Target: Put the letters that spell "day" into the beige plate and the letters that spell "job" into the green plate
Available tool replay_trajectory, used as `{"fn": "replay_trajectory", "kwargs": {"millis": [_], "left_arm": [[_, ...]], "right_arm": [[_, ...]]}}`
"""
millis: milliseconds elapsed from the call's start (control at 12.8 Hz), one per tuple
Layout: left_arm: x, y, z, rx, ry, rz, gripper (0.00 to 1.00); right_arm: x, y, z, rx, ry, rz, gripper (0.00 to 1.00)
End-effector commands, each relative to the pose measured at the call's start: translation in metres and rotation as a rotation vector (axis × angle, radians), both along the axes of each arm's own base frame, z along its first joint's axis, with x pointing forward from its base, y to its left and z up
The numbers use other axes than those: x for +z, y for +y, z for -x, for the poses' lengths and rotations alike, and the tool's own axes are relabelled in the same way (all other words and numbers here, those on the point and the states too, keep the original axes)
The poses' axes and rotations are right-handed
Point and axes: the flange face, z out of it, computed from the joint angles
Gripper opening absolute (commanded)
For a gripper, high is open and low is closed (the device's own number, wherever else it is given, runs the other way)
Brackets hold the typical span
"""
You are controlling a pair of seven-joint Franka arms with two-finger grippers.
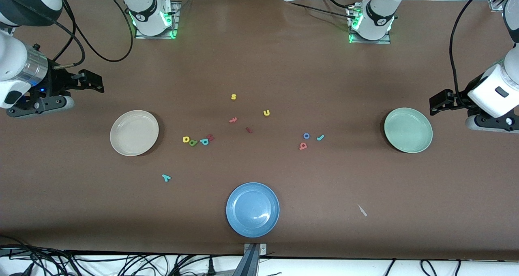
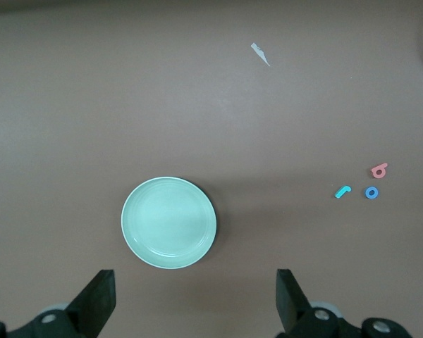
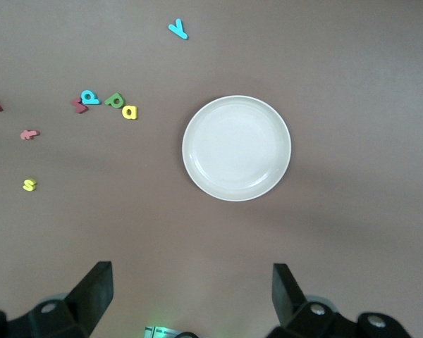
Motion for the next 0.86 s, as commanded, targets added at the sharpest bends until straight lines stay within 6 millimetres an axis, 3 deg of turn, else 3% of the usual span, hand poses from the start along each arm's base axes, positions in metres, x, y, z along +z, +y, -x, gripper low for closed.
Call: {"fn": "replay_trajectory", "kwargs": {"millis": [0, 235, 470, 783], "left_arm": [[0.005, -0.001, 0.003, 0.0, 0.002, -0.016, 1.0], [0.012, -0.001, 0.003, 0.0, -0.013, -0.012, 1.0], [0.014, -0.001, 0.003, 0.0, -0.016, -0.014, 1.0], [0.013, 0.001, 0.003, 0.002, -0.017, -0.023, 1.0]], "right_arm": [[0.006, -0.002, -0.001, 0.017, 0.006, 0.025, 1.0], [0.007, -0.007, -0.001, 0.008, 0.009, 0.027, 1.0], [0.02, -0.011, -0.002, 0.011, -0.022, 0.062, 1.0], [0.015, 0.018, 0.001, 0.071, -0.005, 0.095, 1.0]]}}
